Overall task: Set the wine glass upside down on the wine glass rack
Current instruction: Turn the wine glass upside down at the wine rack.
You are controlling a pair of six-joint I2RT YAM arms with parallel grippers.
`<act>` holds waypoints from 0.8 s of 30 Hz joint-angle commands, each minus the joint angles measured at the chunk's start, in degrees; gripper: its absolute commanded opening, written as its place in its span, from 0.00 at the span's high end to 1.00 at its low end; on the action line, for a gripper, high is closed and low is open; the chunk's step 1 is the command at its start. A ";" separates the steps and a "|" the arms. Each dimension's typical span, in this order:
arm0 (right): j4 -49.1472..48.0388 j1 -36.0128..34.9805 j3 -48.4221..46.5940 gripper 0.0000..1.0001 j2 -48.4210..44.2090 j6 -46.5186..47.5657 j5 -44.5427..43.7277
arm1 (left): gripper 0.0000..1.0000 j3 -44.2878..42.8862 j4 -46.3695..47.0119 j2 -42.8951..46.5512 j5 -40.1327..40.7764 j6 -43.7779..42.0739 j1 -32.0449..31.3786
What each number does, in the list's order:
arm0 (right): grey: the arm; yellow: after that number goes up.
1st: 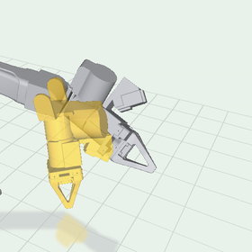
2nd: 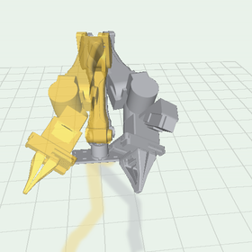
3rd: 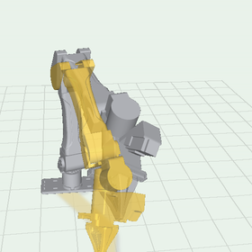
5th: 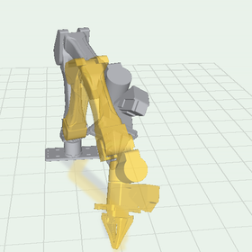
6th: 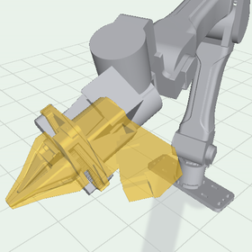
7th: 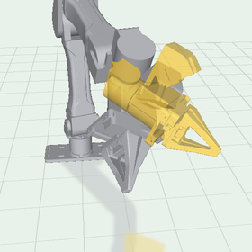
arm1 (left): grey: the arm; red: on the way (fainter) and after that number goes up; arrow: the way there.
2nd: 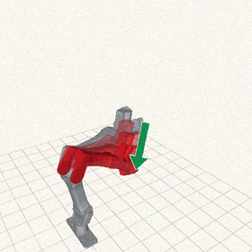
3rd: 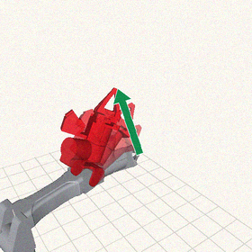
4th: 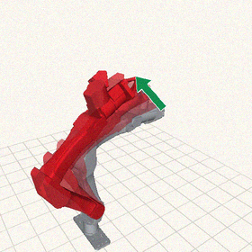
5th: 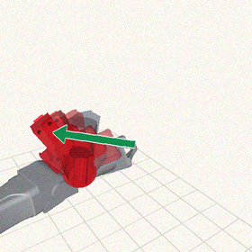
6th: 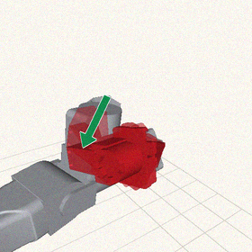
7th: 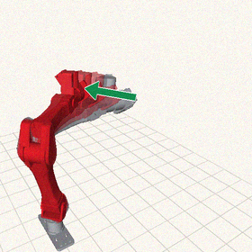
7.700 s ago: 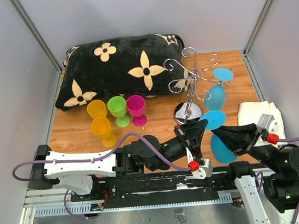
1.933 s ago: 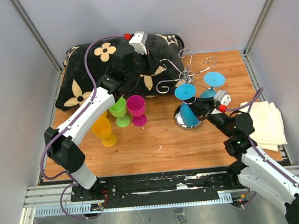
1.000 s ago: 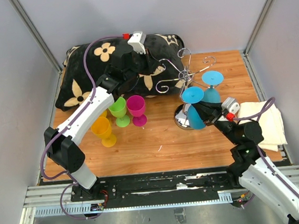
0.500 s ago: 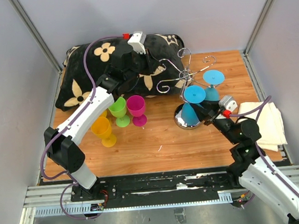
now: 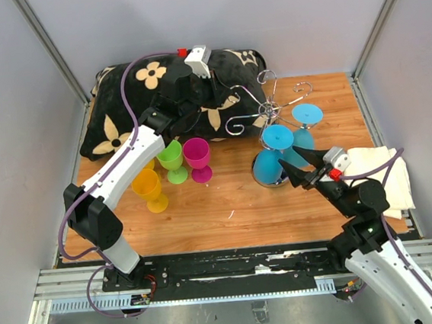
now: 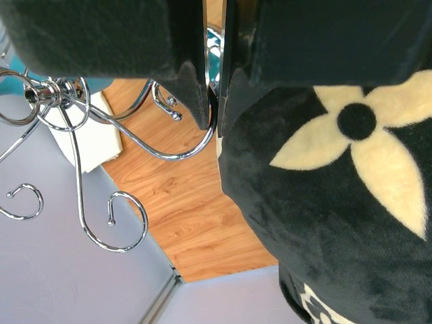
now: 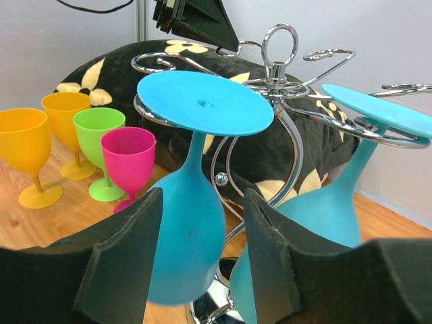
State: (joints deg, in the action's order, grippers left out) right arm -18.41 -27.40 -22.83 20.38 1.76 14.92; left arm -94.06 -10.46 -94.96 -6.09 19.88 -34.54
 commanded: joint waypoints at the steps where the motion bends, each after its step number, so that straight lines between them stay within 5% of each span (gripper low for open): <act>1: 9.20 -0.90 -3.00 0.46 -4.27 1.84 0.69 | 0.96 0.77 -6.15 -0.06 -1.51 -0.39 0.70; 13: 36.37 -0.90 -12.82 0.25 -12.95 -5.02 -16.38 | 0.68 -4.20 -7.26 -1.86 -4.67 1.96 0.64; 24: 52.40 -0.90 -18.00 0.12 -16.16 -13.13 -26.19 | 0.60 -8.49 -9.03 -3.12 -5.05 2.04 0.62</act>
State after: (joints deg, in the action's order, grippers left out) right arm 26.57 -27.40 -38.46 5.06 -6.50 -5.56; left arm -100.07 -17.02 -97.27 -11.22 22.37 -34.30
